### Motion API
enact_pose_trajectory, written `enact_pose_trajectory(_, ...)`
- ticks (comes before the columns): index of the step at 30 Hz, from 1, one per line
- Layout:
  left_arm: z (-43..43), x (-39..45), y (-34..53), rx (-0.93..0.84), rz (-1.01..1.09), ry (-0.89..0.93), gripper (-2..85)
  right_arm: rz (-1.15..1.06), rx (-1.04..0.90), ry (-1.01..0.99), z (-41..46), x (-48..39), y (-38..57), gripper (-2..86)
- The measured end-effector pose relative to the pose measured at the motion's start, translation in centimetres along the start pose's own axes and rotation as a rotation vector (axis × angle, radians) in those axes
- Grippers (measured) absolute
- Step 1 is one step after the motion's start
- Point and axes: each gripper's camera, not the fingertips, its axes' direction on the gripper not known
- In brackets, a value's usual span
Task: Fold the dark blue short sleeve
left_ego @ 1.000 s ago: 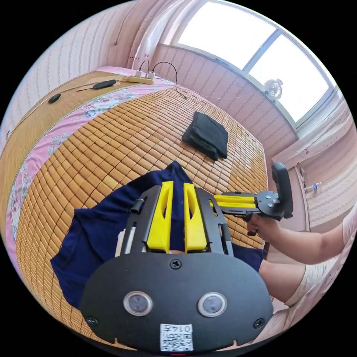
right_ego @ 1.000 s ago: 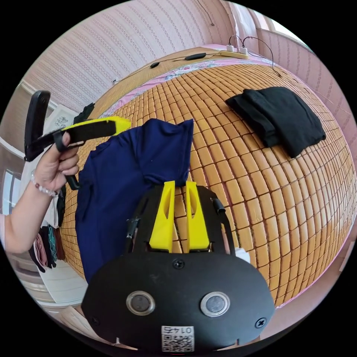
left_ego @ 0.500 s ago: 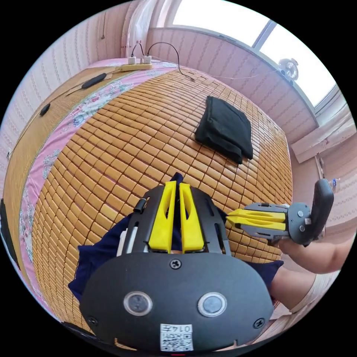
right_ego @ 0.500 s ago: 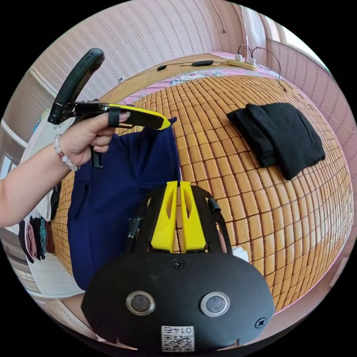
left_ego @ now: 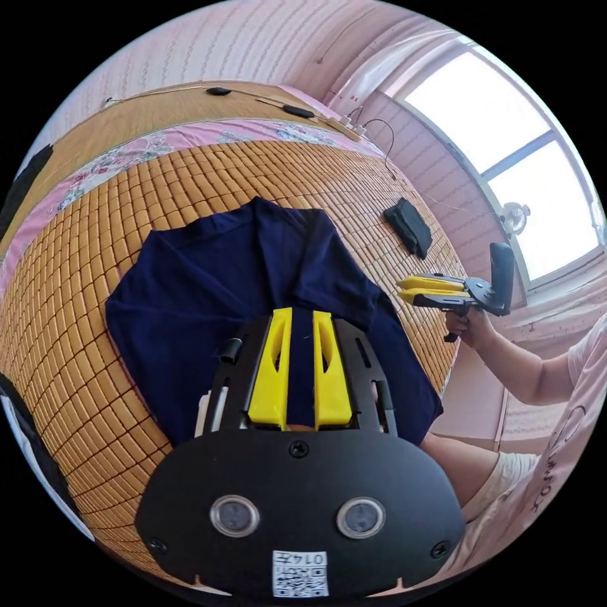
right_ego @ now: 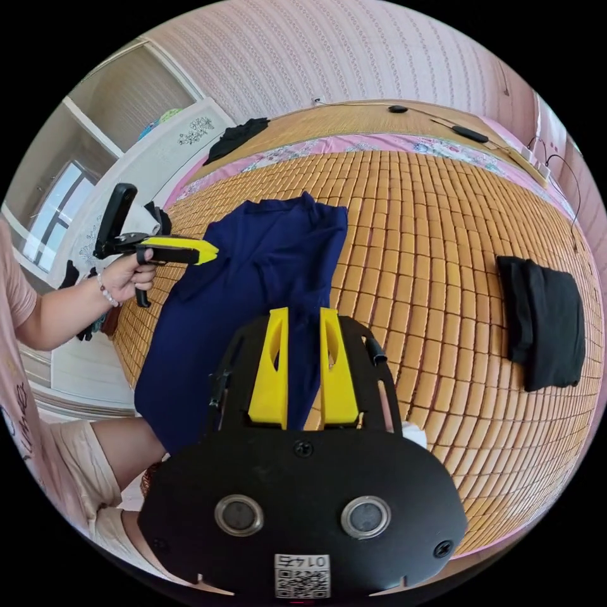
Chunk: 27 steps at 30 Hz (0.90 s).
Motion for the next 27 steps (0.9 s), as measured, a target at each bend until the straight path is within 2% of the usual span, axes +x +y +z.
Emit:
enact_pose_trajectory(2, -1.7, -1.5, 1.1, 0.057, -0.036, -0.047, 6.1, 0.000, 0.023, 0.067, 0.6, 0.2, -2.8, 8.8)
enact_pose_trajectory(9, -6.6, -9.5, 4.5, 0.176, -0.259, -0.196, 6.6, 0.095, 0.016, 0.085, 4.7, 2.3, -11.1, 11.0)
enact_pose_trajectory(14, -7.2, -14.0, 5.2, 0.184, -0.354, -0.212, 8.2, 0.070, -0.072, 0.099, 6.6, 2.2, -14.3, 1.9)
enact_pose_trajectory(17, -6.8, -16.1, 5.1, 0.170, -0.392, -0.170, 9.6, 0.058, -0.081, 0.107, 6.0, 2.4, -15.3, 0.5)
enact_pose_trajectory(19, -6.1, -17.1, 4.6, 0.122, -0.394, -0.136, 8.2, 0.068, -0.092, 0.094, 5.7, 2.9, -15.9, 0.2)
enact_pose_trajectory(21, -5.8, -17.4, 4.4, 0.108, -0.385, -0.092, 2.4, 0.089, -0.102, 0.076, 5.5, 3.4, -16.3, 0.0)
enact_pose_trajectory(24, -5.6, -17.9, 4.1, 0.076, -0.385, -0.101, -0.3, 0.111, -0.106, 0.073, 5.2, 4.1, -16.8, -0.2)
enact_pose_trajectory(27, -7.1, -18.6, 3.3, 0.143, -0.382, -0.140, -0.9, 0.147, -0.064, 0.088, 4.1, 5.2, -17.6, -0.3)
